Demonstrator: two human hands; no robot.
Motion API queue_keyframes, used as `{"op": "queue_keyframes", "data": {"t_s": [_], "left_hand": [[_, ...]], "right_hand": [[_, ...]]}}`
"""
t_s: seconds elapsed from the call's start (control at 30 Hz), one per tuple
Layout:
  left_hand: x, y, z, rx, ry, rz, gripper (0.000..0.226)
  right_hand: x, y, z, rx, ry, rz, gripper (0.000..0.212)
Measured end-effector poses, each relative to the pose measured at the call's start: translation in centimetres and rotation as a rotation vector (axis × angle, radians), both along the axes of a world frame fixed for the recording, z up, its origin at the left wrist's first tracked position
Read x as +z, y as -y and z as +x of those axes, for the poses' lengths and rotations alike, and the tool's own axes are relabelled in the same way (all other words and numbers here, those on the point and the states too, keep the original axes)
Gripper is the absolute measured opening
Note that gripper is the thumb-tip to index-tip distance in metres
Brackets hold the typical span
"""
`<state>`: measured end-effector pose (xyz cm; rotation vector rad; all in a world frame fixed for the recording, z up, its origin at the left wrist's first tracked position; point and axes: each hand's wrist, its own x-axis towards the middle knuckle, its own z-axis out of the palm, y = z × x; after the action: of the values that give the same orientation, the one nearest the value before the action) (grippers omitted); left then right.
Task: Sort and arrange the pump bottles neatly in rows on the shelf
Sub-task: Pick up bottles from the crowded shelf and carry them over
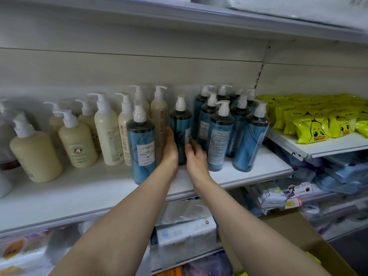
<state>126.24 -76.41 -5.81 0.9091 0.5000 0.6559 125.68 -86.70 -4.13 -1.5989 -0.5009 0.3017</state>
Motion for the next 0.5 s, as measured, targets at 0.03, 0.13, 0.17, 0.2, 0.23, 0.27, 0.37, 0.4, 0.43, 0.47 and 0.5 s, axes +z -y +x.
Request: {"op": "queue_keyframes", "data": {"t_s": [0.03, 0.13, 0.17, 0.2, 0.23, 0.27, 0.37, 0.4, 0.43, 0.47, 0.5], "left_hand": [[0.4, 0.2, -0.4, 0.007, -0.022, 0.019, 0.106], [2.0, 1.3, -1.8, 0.066, -0.115, 0.101, 0.088], [2.1, 1.6, -2.1, 0.086, -0.137, 0.129, 0.083], [2.1, 1.9, -2.3, 0.099, -0.18, 0.161, 0.087], [1.9, 2.1, -2.6, 0.106, -0.232, 0.198, 0.094], [1.7, 2.3, -2.9, 0.109, -0.261, 0.243, 0.095], [0.9, 3.3, -4.0, 0.134, -0.263, 0.381, 0.061], [0.6, 3.5, -4.2, 0.141, -0.273, 0.426, 0.057], [0.3, 3.7, -4.3, 0.145, -0.283, 0.467, 0.058], [0.2, 3.8, -4.5, 0.145, -0.292, 0.494, 0.062], [0.3, 4.0, -4.7, 0.144, -0.286, 0.5, 0.065]], "right_hand": [[-0.3, 0.3, 0.0, -0.01, 0.02, 0.016, 0.039], [-0.8, 1.0, -0.1, -0.044, 0.009, 0.069, 0.026], [-0.9, 1.0, -0.1, -0.045, -0.004, 0.084, 0.027], [-0.8, 1.1, -0.1, -0.045, -0.014, 0.101, 0.029], [-0.7, 1.0, -0.1, -0.046, -0.02, 0.109, 0.032], [-0.6, 1.1, -0.1, -0.043, -0.024, 0.116, 0.035], [-0.3, 1.2, -0.3, -0.022, -0.034, 0.136, 0.048], [-0.4, 1.3, -0.2, -0.01, -0.027, 0.13, 0.05], [-0.5, 1.5, -0.2, 0.004, -0.013, 0.116, 0.05], [-0.6, 1.6, -0.1, 0.017, -0.001, 0.104, 0.049], [-0.7, 1.7, -0.1, 0.024, 0.008, 0.092, 0.047]]}}
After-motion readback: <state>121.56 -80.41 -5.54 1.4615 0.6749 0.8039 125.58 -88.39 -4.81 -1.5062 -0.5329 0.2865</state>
